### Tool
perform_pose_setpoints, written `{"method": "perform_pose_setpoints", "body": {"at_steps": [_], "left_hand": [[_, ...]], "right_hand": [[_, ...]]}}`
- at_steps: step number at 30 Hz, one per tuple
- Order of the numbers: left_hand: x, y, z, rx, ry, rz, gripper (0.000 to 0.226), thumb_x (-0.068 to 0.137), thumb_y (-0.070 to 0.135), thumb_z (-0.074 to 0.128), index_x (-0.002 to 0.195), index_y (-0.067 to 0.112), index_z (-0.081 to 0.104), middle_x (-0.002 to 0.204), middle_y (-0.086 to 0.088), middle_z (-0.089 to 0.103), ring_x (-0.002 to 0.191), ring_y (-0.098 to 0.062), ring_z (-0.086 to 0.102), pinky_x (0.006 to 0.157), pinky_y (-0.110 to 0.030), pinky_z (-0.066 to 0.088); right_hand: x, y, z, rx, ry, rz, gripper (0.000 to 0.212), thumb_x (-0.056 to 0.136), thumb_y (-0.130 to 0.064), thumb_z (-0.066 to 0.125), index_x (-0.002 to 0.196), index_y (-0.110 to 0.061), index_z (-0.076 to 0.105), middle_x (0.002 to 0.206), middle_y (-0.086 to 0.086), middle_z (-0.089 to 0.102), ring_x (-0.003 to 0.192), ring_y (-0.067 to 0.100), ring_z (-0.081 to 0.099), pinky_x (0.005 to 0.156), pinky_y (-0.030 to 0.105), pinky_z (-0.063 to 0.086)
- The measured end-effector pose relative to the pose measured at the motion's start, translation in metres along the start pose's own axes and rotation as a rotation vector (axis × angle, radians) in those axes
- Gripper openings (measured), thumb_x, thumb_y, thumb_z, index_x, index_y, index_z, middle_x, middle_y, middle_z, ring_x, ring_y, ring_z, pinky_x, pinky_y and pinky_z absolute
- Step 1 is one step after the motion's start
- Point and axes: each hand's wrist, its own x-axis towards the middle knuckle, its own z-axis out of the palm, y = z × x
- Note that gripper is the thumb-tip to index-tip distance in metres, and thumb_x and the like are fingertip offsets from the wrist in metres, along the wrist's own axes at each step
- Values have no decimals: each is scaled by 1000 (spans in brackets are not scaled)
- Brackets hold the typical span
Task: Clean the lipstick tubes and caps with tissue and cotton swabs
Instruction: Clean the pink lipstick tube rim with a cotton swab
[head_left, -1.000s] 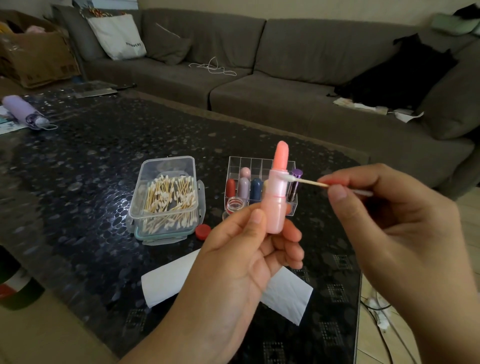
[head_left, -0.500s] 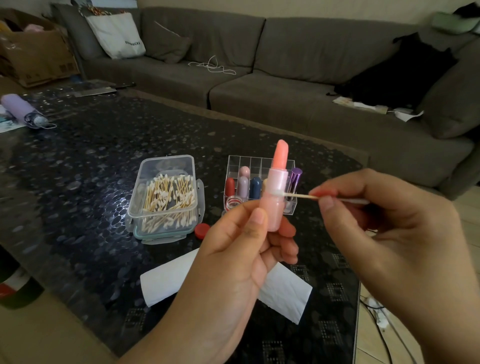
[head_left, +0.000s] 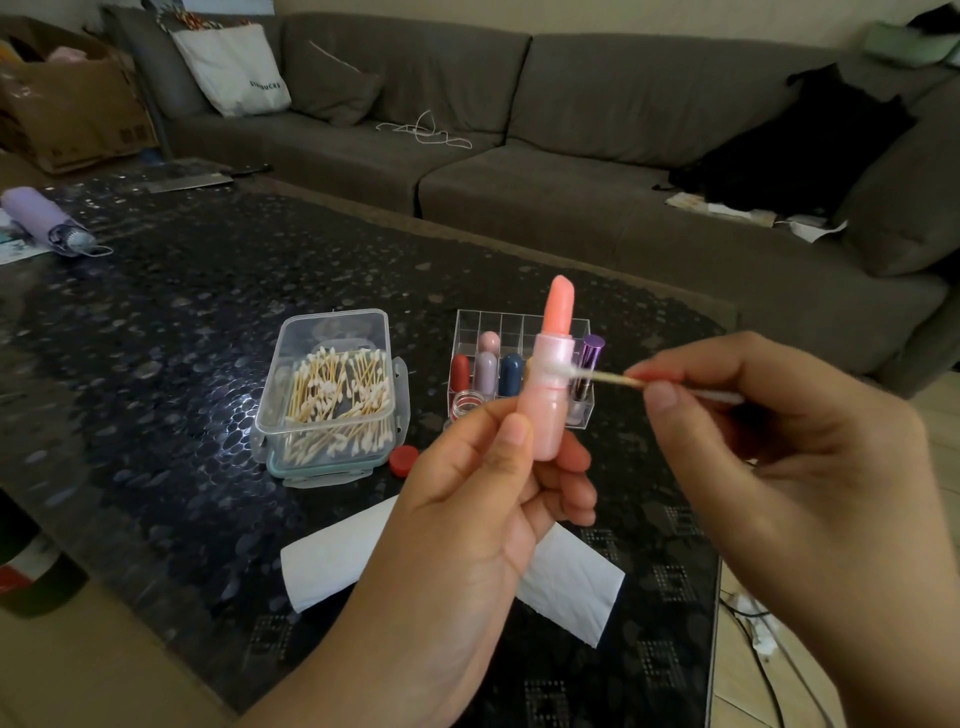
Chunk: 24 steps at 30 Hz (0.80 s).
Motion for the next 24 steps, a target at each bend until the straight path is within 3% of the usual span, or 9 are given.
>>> {"method": "perform_pose_setpoints", "body": {"at_steps": [5,10,14,17,21,24], "left_hand": [[0,1,0,-100,-33,-66,31,78,19,50,95,-3,64,69,-14,61,57,-18,58,54,-25,51],[3,4,-6,-235,-86,-163,31,78,18,50,91,-1,72,69,-13,59,58,-18,57,55,-27,52],[5,6,-9,-276,-112,-211,31,77,22,55,93,2,73,71,-10,57,61,-17,57,59,-27,52],[6,8,-7,-213,-160,-207,28,75,27,68,94,7,71,71,-3,59,63,-13,57,62,-25,51],[5,8,-3,-103,-161,-184,22,78,31,55,87,12,58,63,5,56,58,-6,53,58,-19,46],[3,8,-3,-86,-188,-173,17,75,29,62,82,14,61,63,5,55,57,-6,52,57,-19,45]], "right_hand": [[0,2,-2,37,8,34,10,85,-29,56,82,-30,65,70,0,59,54,14,52,45,23,40],[0,3,0,34,-26,15,10,84,-26,56,81,-28,65,72,-2,59,53,7,50,48,8,35],[-1,3,1,23,-31,12,10,84,-26,56,81,-28,65,72,-2,58,54,8,49,48,9,36],[-1,3,2,12,-47,8,10,84,-26,55,81,-28,65,73,-4,58,56,8,50,48,9,36],[-1,2,3,21,-17,20,10,84,-28,55,82,-29,65,73,-2,60,56,10,52,48,12,38],[0,3,3,9,4,30,10,85,-30,55,84,-31,65,76,-1,62,59,14,55,48,20,41]]}}
